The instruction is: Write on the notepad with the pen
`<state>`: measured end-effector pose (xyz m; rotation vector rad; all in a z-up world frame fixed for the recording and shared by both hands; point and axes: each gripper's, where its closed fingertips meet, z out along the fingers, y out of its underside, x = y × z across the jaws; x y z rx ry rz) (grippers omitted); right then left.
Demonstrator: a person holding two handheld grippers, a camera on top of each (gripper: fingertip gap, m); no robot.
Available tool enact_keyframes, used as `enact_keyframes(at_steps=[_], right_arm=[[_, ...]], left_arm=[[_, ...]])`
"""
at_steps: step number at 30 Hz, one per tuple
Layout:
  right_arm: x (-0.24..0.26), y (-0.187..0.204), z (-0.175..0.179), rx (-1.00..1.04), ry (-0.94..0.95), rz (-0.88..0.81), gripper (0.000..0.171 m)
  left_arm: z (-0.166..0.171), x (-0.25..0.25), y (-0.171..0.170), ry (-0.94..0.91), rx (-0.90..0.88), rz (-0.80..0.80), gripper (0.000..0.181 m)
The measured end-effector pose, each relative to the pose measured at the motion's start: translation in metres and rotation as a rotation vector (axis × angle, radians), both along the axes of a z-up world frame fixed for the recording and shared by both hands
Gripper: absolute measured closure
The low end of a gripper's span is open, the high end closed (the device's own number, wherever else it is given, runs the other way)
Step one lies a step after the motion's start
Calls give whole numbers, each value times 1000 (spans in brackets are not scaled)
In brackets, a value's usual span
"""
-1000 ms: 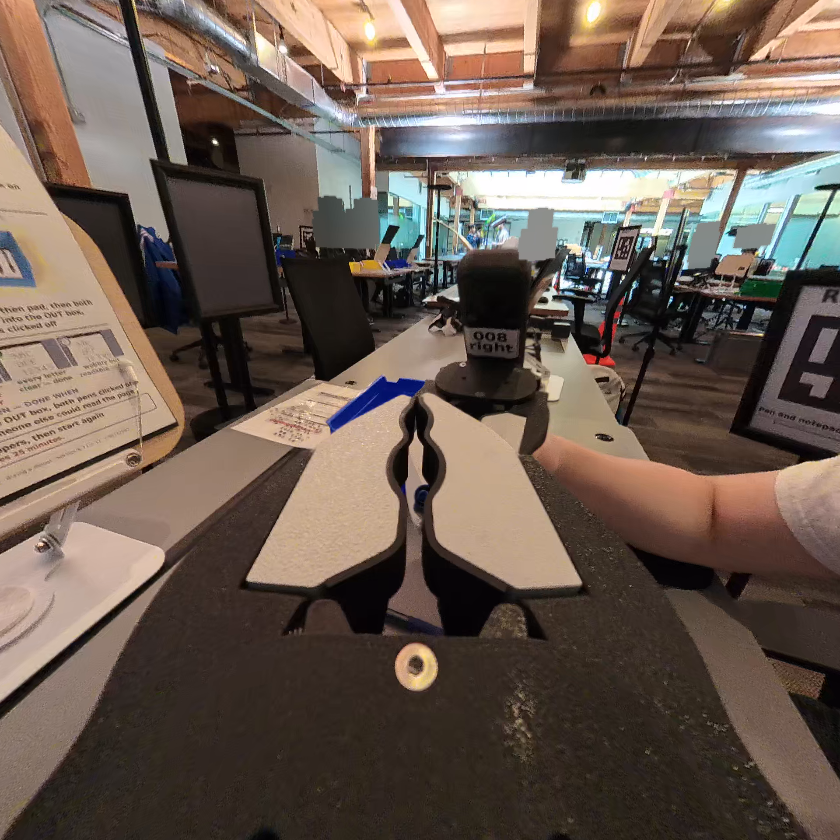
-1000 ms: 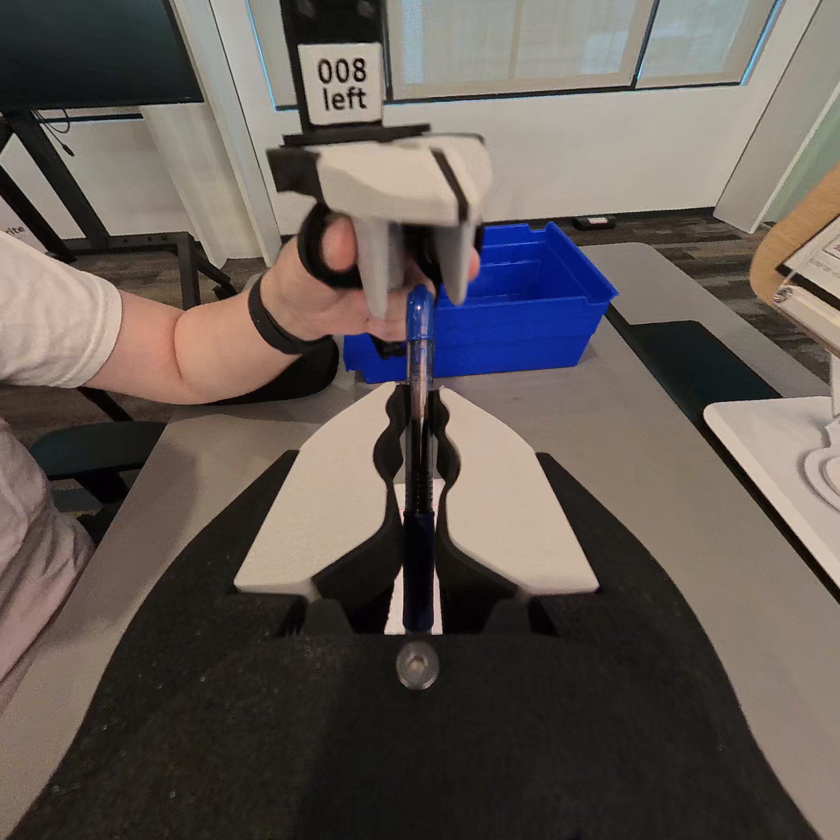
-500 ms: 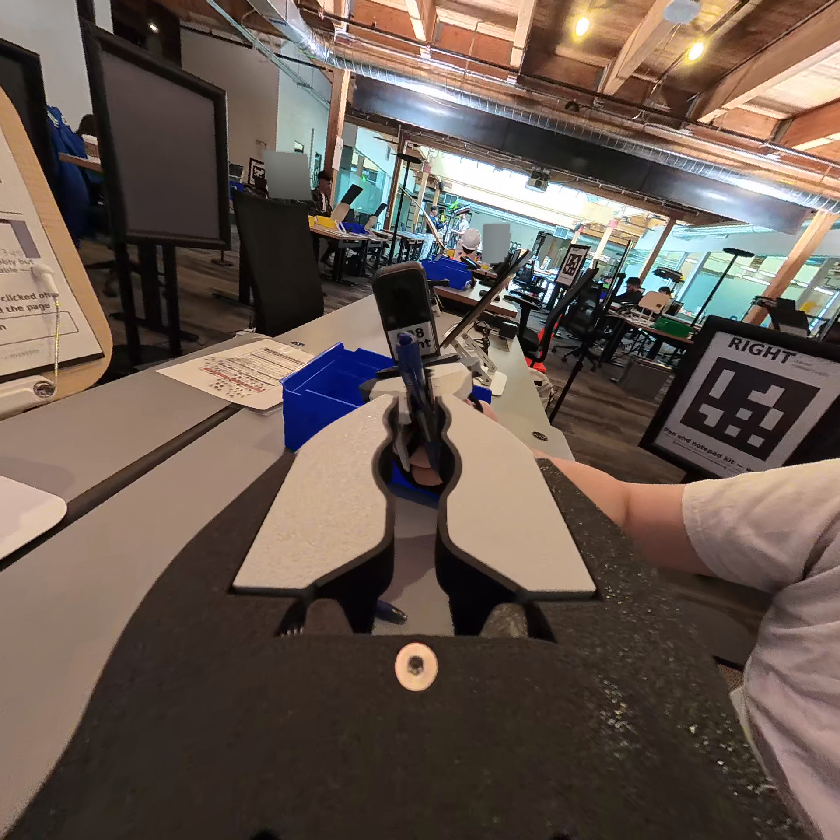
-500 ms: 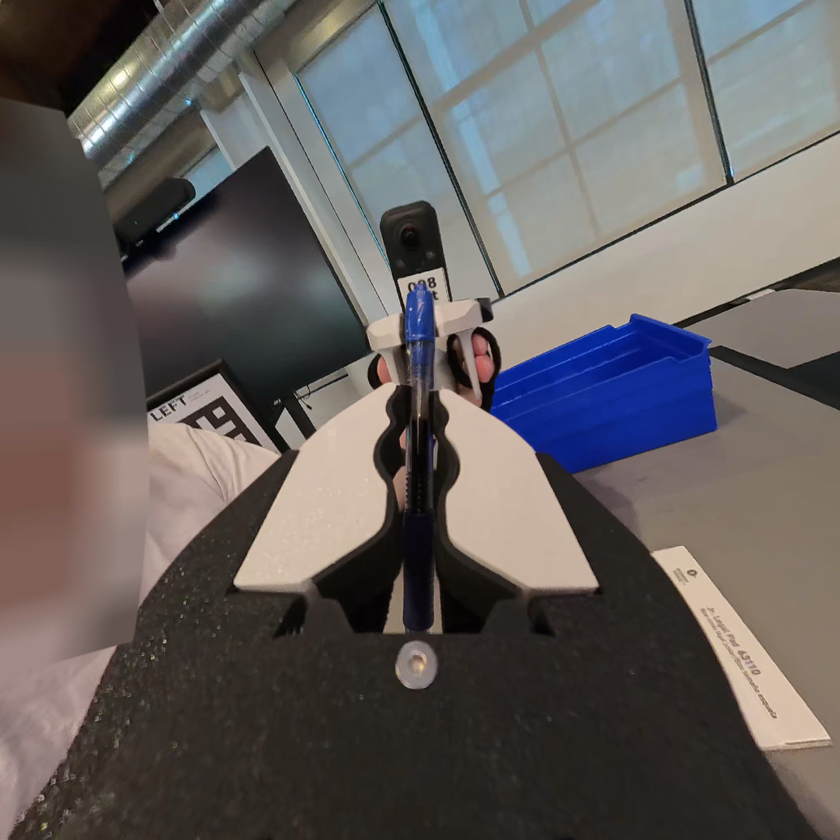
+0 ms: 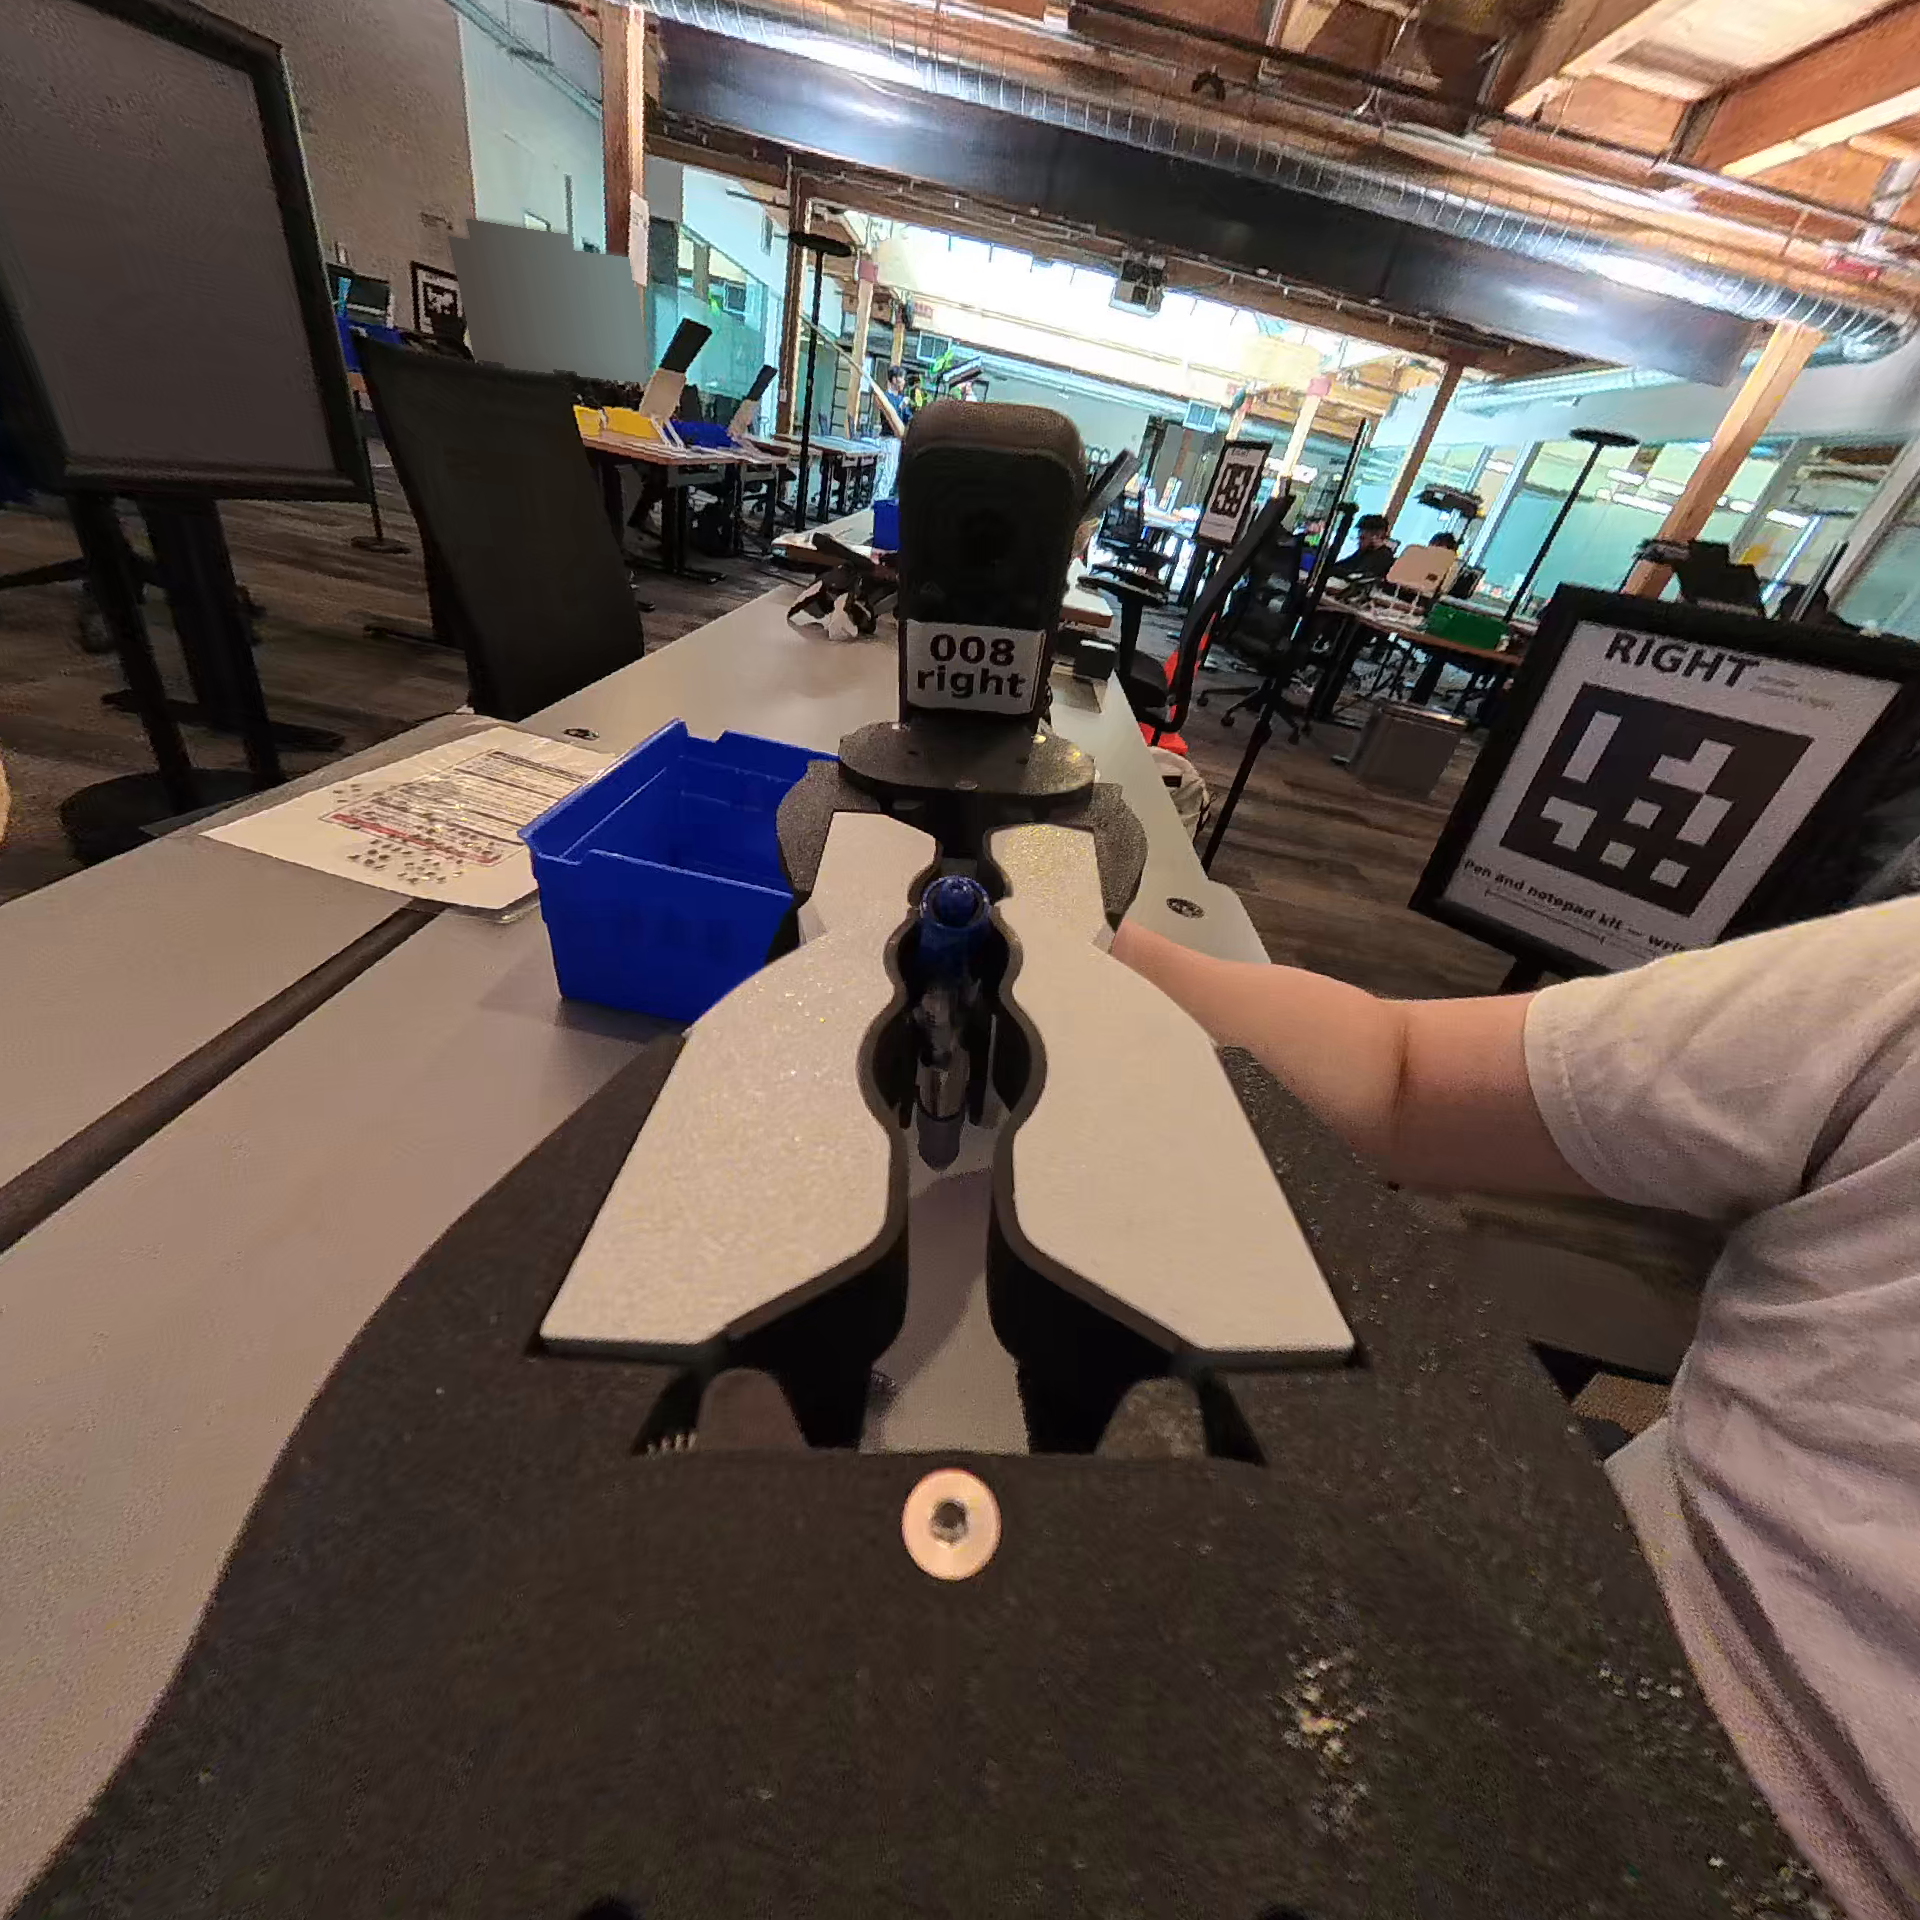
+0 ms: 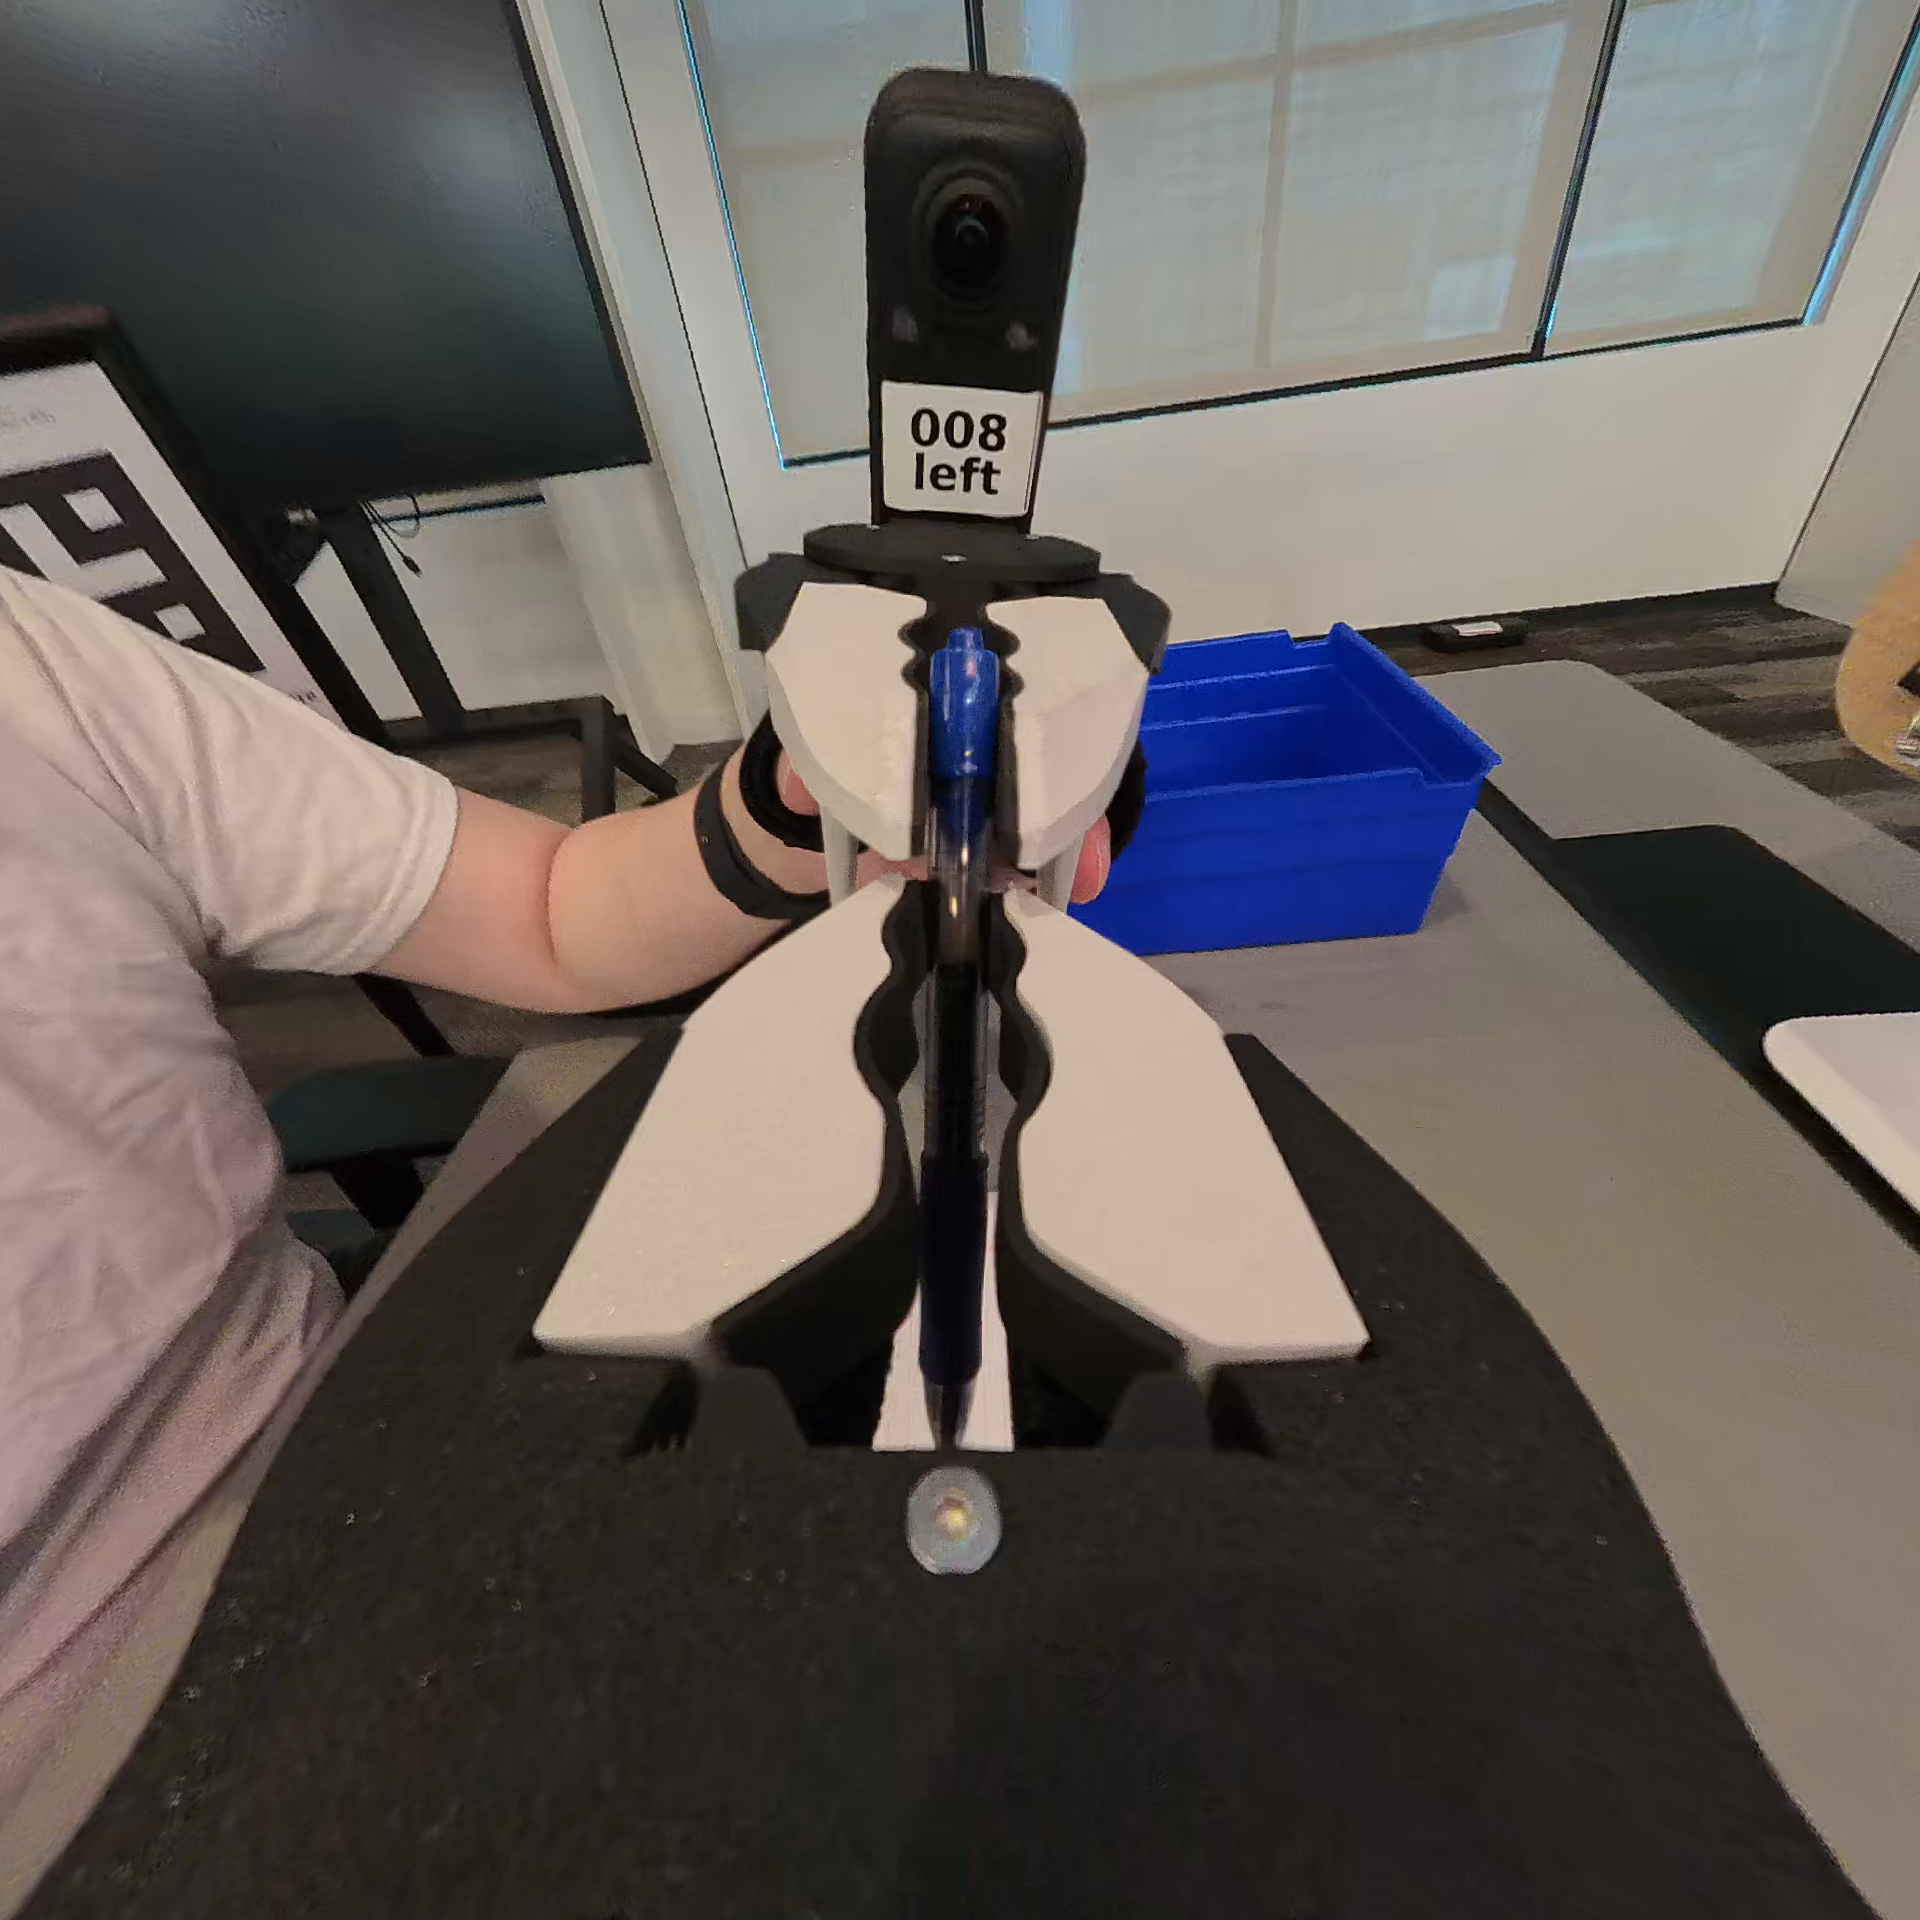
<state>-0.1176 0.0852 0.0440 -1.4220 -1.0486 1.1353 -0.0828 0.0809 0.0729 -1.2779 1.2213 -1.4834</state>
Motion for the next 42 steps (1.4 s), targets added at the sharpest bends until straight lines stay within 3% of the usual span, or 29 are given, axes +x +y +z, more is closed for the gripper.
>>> enact_keyframes(at_steps=[4, 8, 12, 17, 30, 34, 42], right_arm=[[0, -3, -6, 11, -78, 5, 160], [-6, 0, -21, 29, -192, -32, 144], [-14, -3, -25, -2, -204, -20, 147], [-13, -2, -32, 2, -242, -19, 167], [-13, -6, -39, -39, -280, 5, 165], [-14, -2, -29, -39, -213, -19, 161], [-9, -1, -26, -41, -193, -19, 166]], left_arm=[[-4, 1, -3, 56, 43, 8, 171], [-1, 1, -8, 62, 45, -2, 171], [-9, 1, -10, 126, 79, -6, 171], [-16, -1, -7, 191, 128, 13, 171], [-26, 0, -9, 256, 135, -6, 171], [-26, -1, -8, 248, 113, -7, 171], [-8, -3, -3, 125, 52, 10, 171]])
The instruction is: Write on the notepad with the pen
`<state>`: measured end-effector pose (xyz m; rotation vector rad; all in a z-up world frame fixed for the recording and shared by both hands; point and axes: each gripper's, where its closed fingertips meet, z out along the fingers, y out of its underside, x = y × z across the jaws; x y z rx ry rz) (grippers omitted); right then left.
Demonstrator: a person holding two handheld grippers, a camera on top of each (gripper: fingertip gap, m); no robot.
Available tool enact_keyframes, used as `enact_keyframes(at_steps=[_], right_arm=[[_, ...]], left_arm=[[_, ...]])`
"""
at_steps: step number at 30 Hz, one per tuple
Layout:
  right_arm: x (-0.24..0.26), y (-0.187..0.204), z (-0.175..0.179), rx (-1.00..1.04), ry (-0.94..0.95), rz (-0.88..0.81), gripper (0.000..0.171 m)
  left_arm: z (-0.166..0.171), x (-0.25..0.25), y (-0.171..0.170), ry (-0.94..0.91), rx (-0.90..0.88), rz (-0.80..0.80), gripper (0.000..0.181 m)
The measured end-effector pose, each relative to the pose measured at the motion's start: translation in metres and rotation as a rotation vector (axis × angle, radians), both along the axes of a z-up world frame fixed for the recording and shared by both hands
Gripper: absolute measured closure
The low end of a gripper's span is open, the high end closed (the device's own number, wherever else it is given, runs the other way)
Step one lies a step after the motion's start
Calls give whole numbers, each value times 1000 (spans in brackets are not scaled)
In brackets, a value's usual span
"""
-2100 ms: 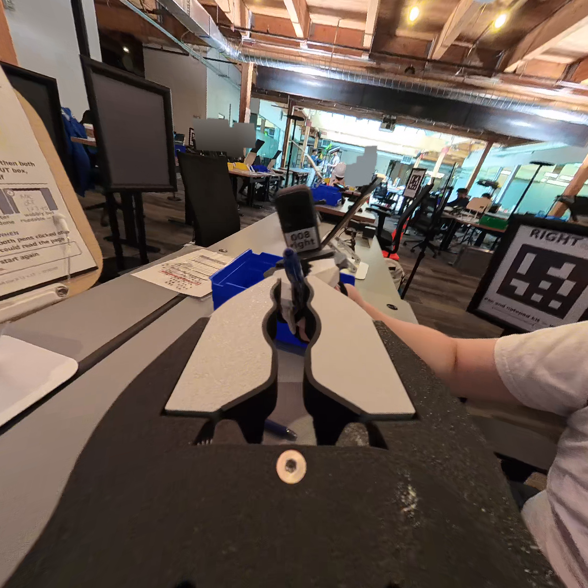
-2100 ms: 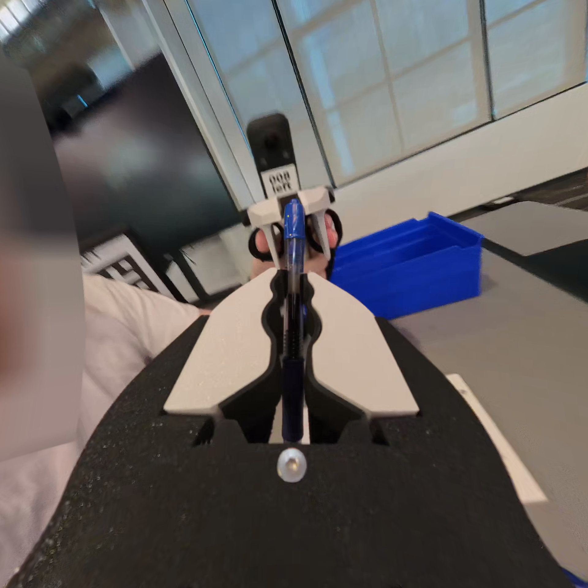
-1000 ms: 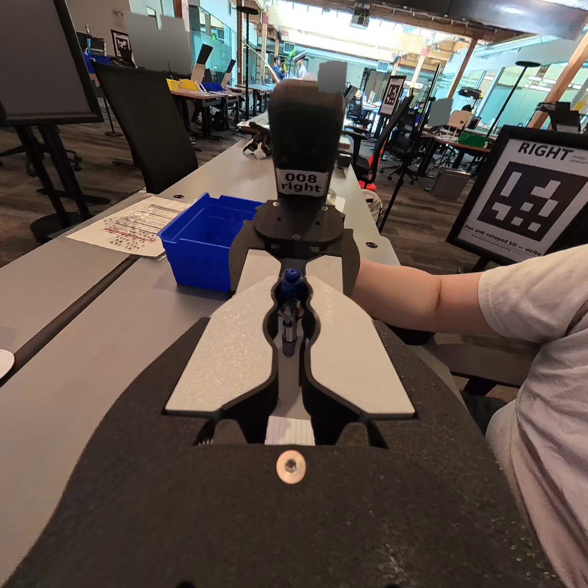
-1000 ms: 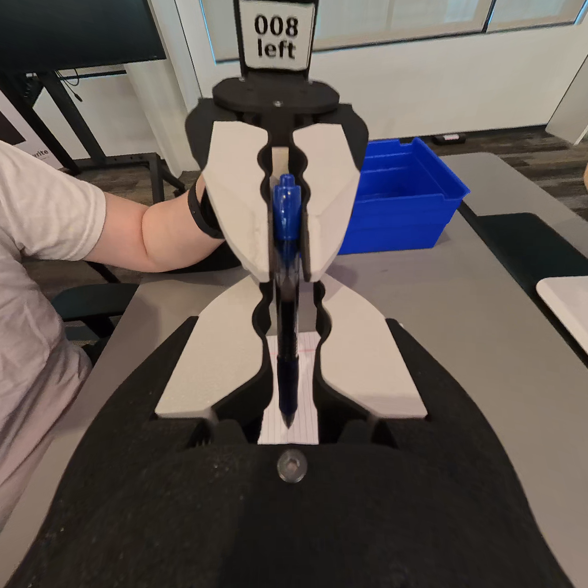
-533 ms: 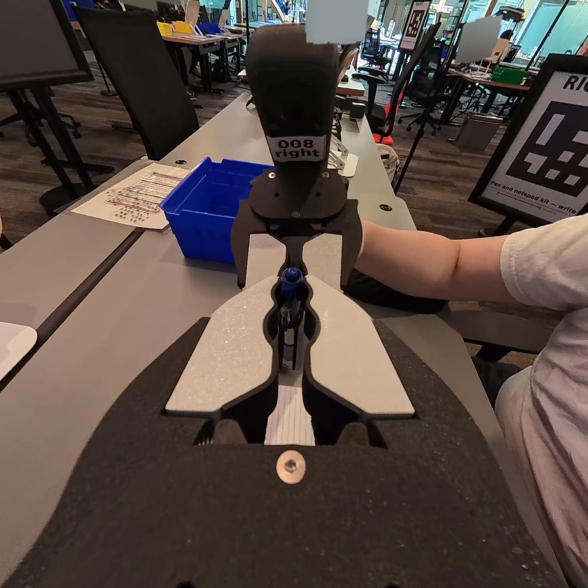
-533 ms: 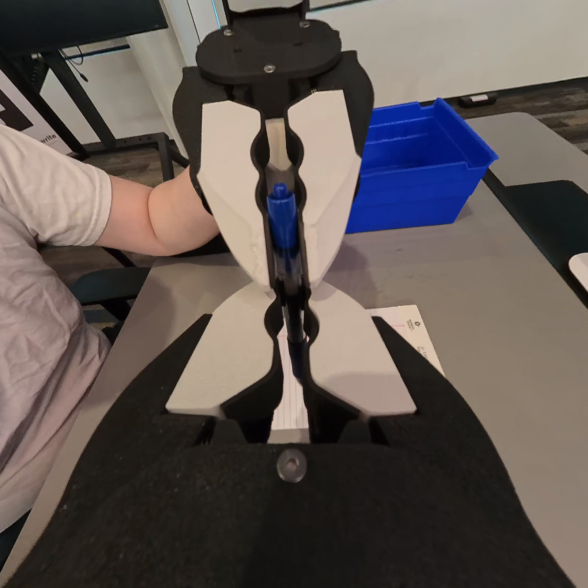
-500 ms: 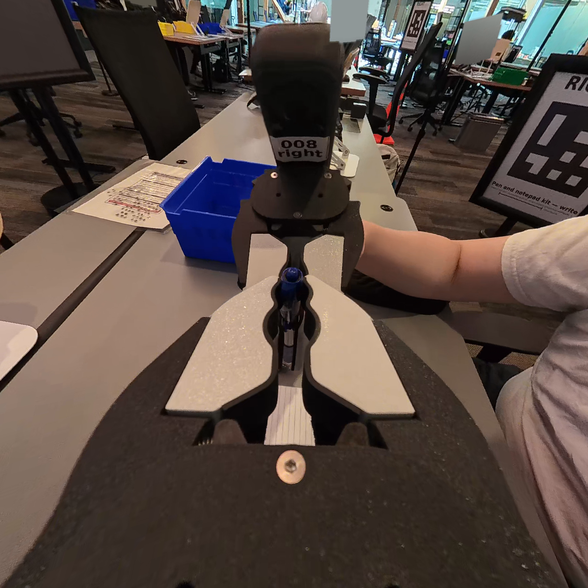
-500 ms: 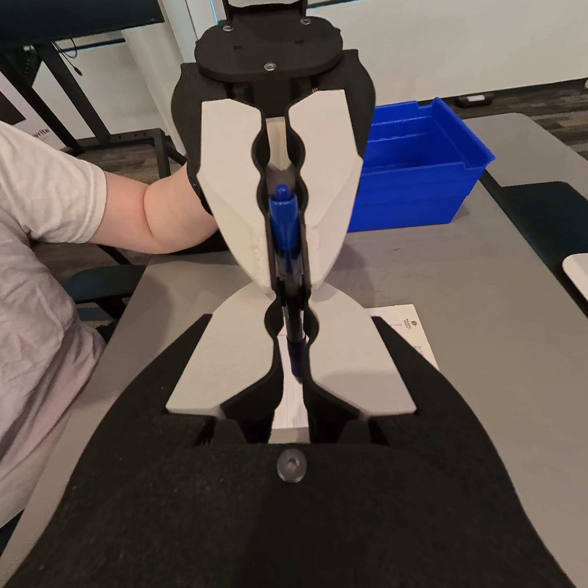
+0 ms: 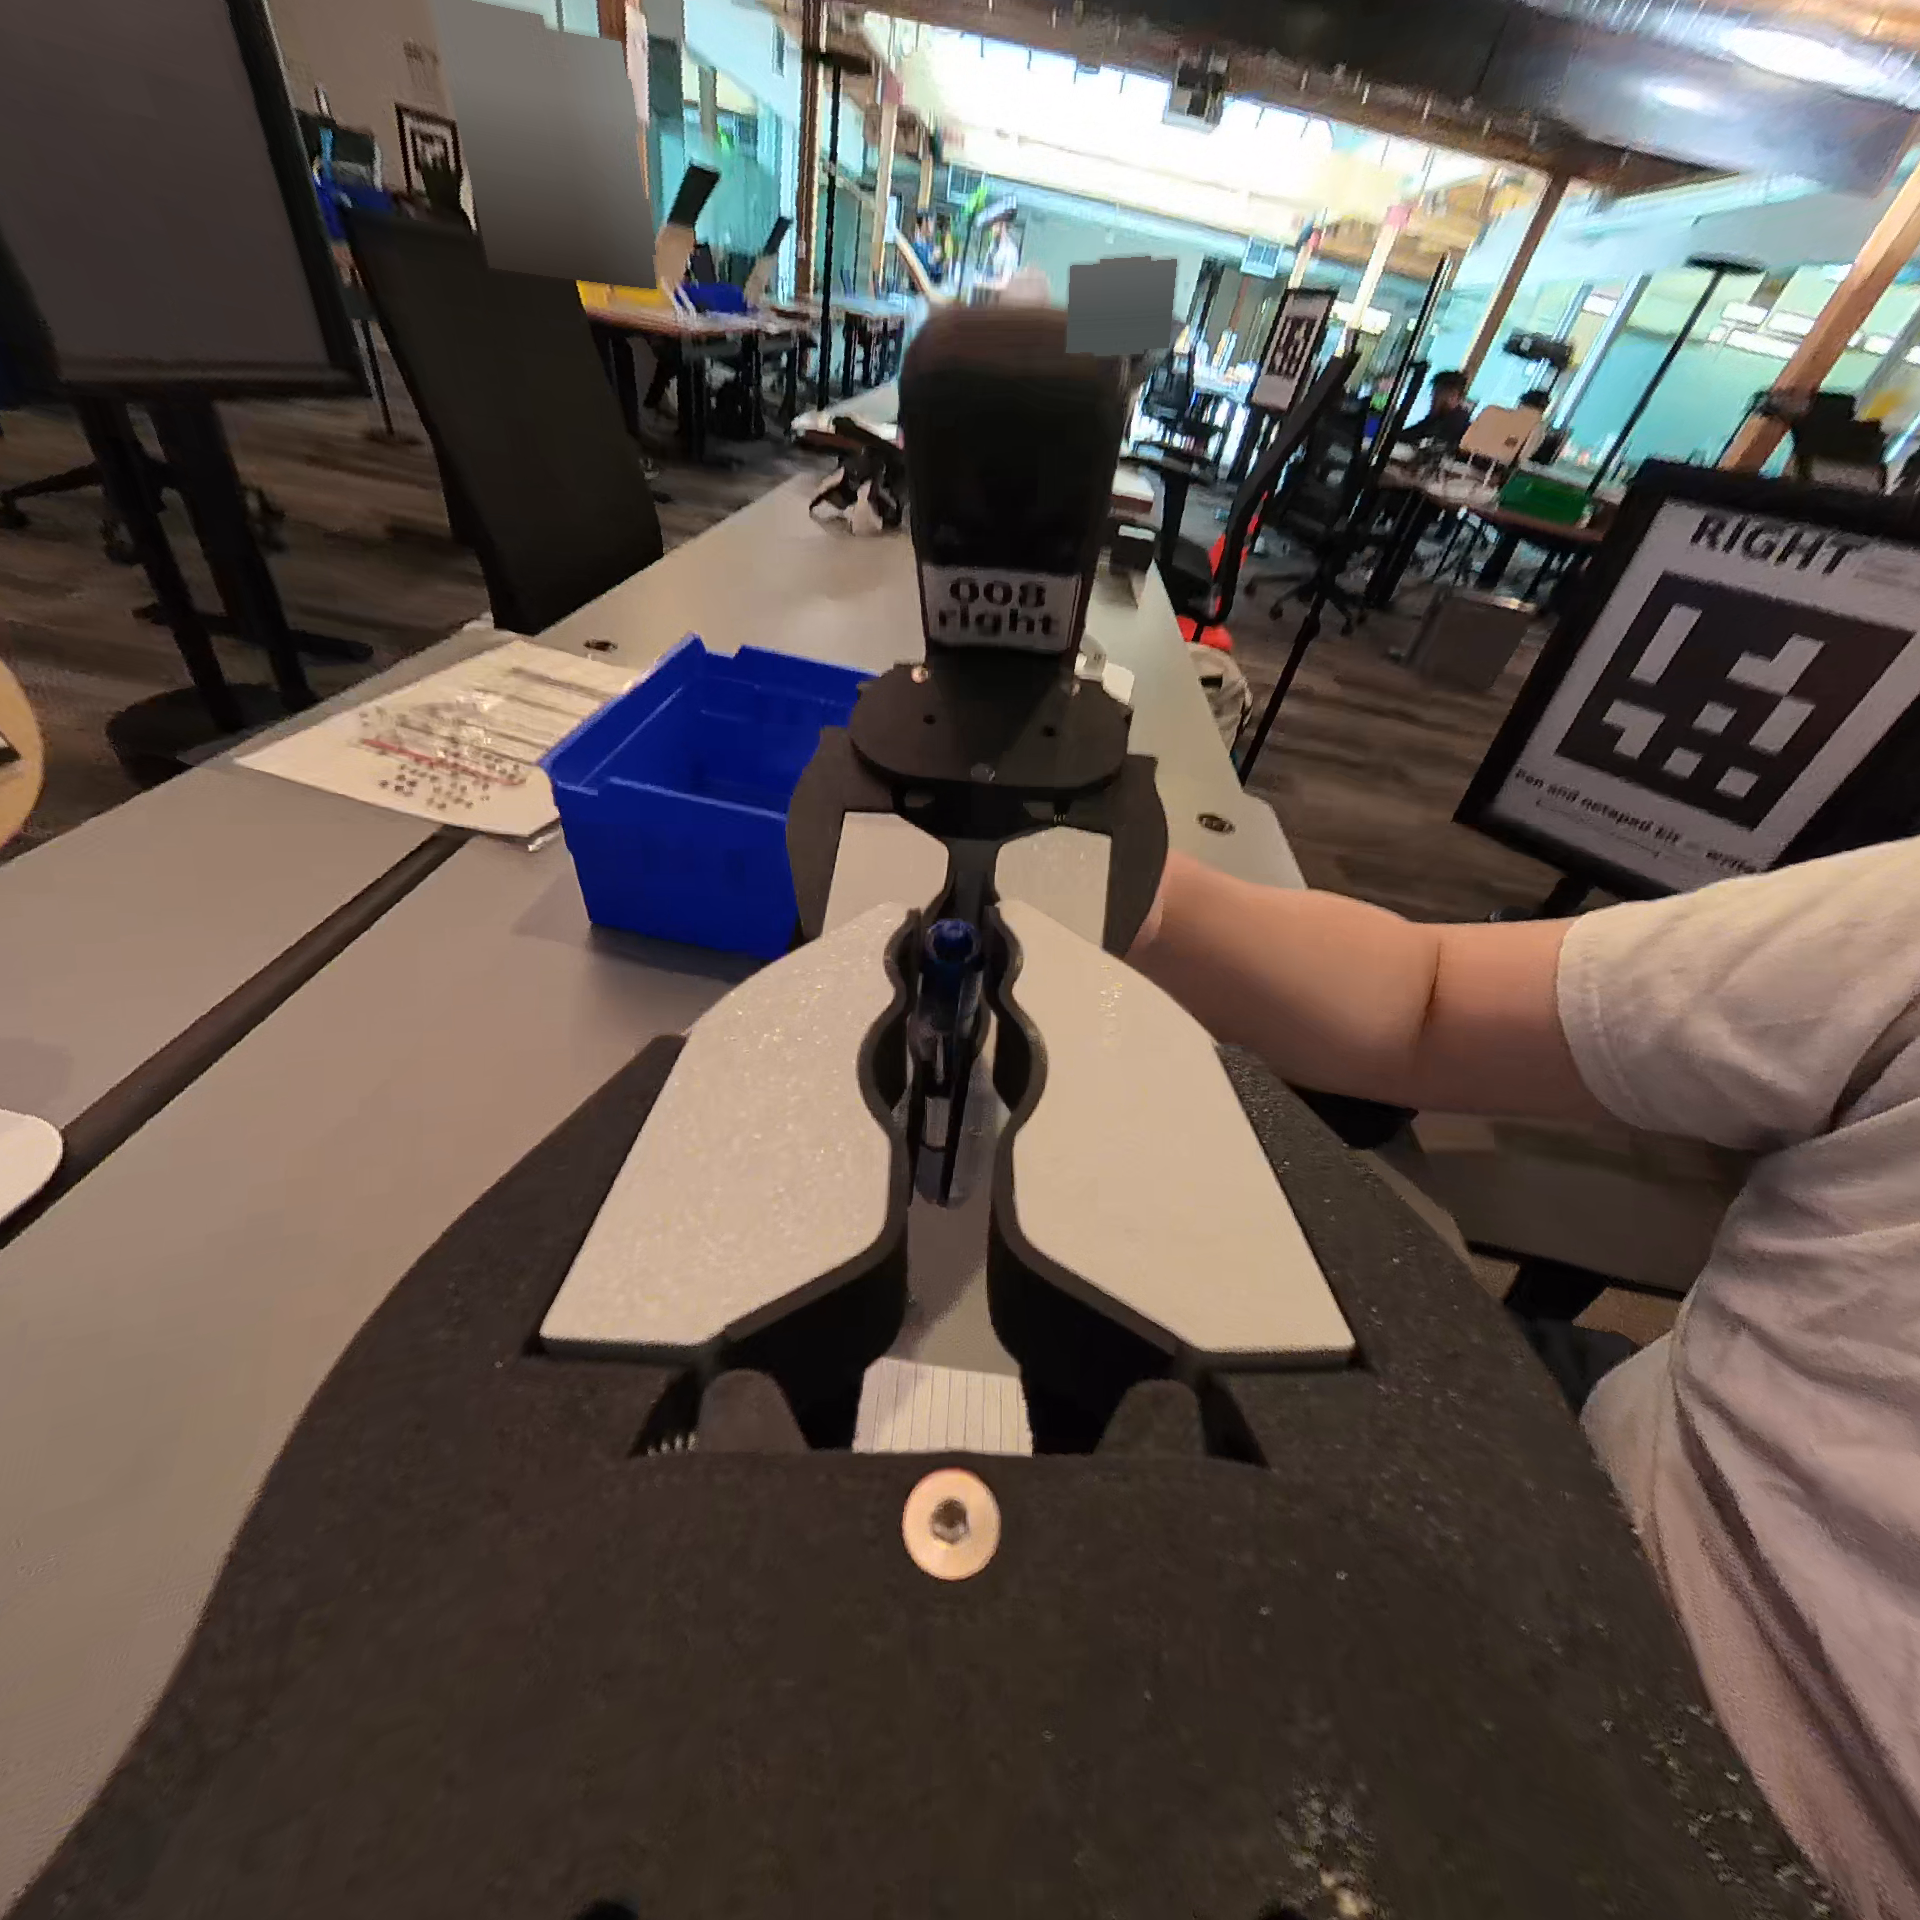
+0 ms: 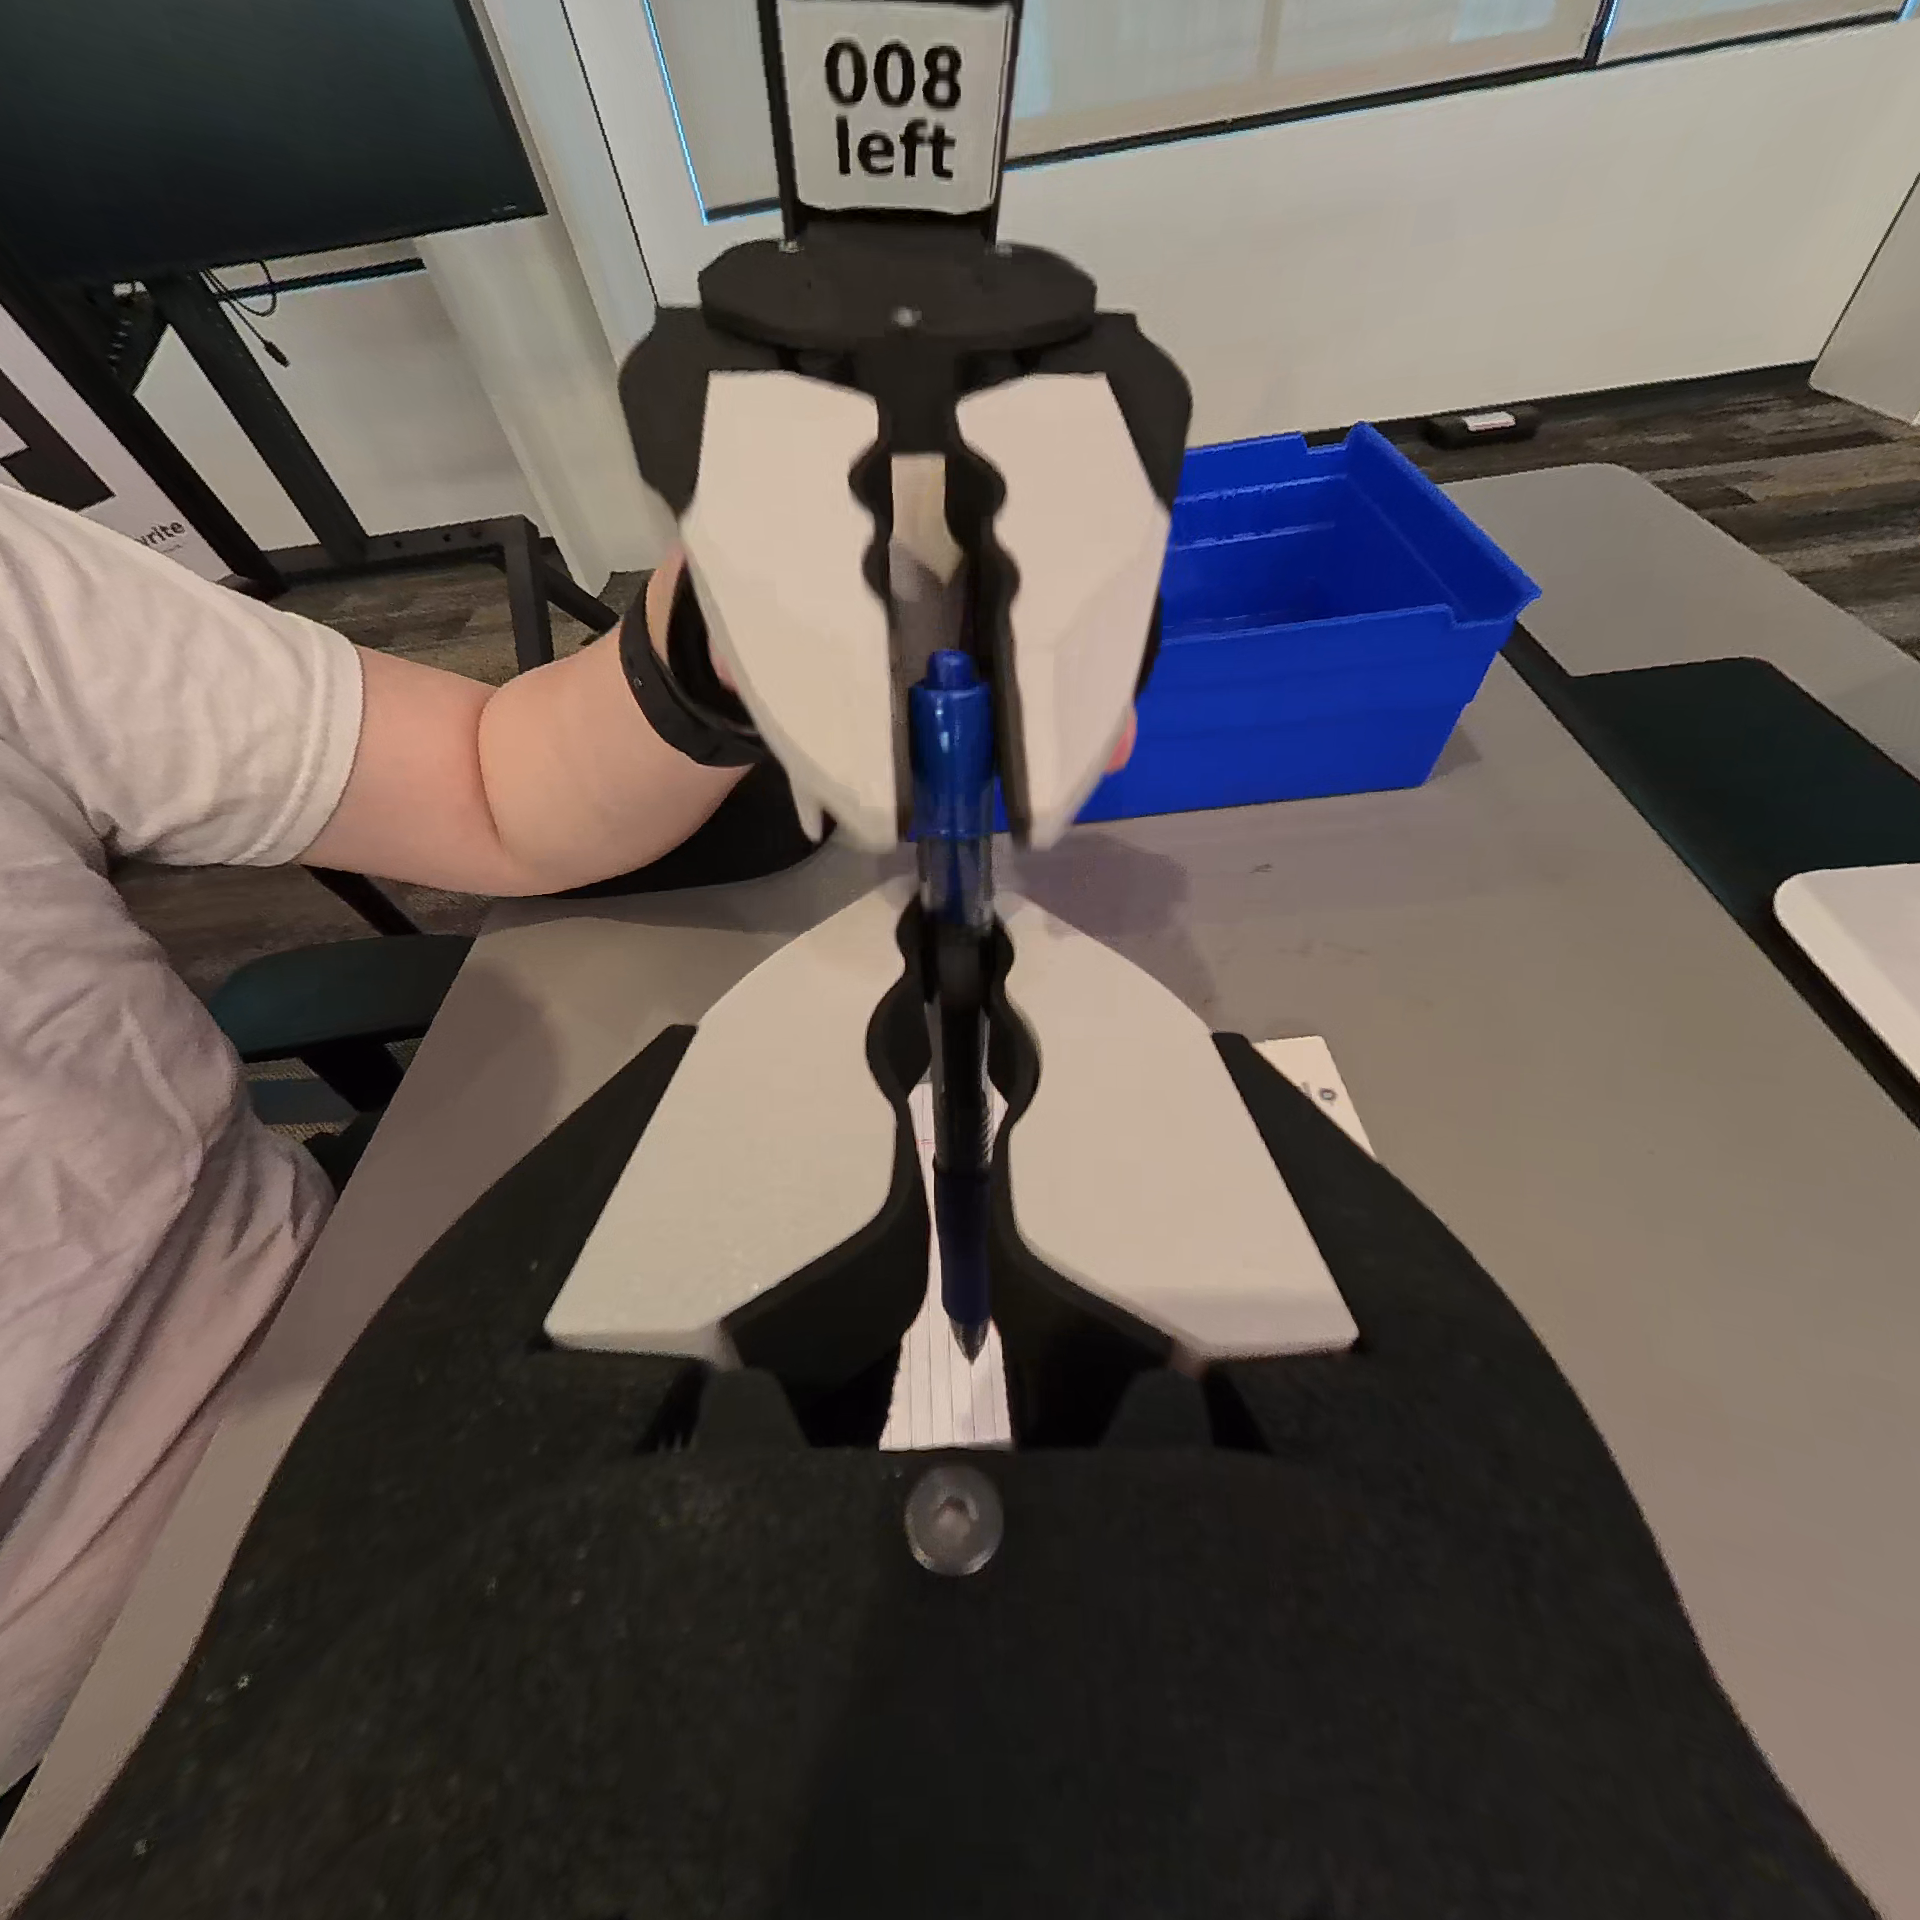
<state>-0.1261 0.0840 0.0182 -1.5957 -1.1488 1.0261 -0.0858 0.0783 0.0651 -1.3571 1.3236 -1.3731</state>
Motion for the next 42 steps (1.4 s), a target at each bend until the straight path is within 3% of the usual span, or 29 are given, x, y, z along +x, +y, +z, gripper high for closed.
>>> enact_keyframes(at_steps=[14, 17, 19, 24, 34, 42], right_arm=[[-9, 0, -9, -45, 3, 14, 165], [-10, 2, -2, -48, 39, -2, 156], [-9, 1, 0, -38, 49, -4, 166], [-6, 5, -6, 8, -26, -40, 167], [-2, 3, 3, 16, 35, -20, 166], [-7, -2, 0, 37, -6, 8, 167]], left_arm=[[1, -6, 4, 6, -14, 7, 178], [-2, -4, 3, 29, -7, 6, 178], [-2, -3, 2, 23, -13, 5, 178], [-5, -2, 2, 38, -3, 7, 178], [1, -3, -3, -3, -3, -38, 170], [-6, 0, -7, 22, 45, -50, 177]])
